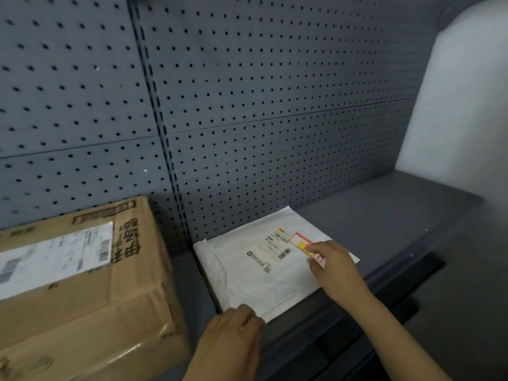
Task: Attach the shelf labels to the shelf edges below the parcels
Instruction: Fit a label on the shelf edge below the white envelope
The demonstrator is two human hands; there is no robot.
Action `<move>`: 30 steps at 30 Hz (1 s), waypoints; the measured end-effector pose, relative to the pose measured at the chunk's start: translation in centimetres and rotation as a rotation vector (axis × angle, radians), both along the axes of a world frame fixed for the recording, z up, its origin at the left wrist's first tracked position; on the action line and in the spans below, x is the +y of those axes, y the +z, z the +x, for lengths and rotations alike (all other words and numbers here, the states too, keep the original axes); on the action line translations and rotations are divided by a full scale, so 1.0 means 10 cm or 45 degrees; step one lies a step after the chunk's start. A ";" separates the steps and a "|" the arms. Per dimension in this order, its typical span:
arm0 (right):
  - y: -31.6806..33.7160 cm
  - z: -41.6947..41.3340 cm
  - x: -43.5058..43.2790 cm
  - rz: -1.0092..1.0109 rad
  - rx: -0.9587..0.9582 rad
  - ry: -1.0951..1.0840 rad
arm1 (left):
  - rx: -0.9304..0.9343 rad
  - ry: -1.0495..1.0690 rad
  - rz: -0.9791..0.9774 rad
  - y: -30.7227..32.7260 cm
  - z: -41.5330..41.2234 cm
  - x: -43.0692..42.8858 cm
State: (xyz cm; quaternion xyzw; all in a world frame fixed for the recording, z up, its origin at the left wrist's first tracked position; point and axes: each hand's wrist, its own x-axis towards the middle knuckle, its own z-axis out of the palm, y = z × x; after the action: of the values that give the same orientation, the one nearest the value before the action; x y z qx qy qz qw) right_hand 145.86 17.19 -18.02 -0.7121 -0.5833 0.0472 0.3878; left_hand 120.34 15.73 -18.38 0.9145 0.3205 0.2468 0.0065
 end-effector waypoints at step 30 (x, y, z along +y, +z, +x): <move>0.36 0.07 -0.24 0.058 0.141 0.122 | -0.128 -0.110 0.193 -0.15 0.28 -0.13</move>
State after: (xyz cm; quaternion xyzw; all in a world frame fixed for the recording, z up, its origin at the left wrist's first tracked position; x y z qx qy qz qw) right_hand 146.60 14.78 -14.41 -0.6707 -0.5954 0.0916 0.4328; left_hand 123.12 14.44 -19.83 0.9119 0.2603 0.3153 -0.0361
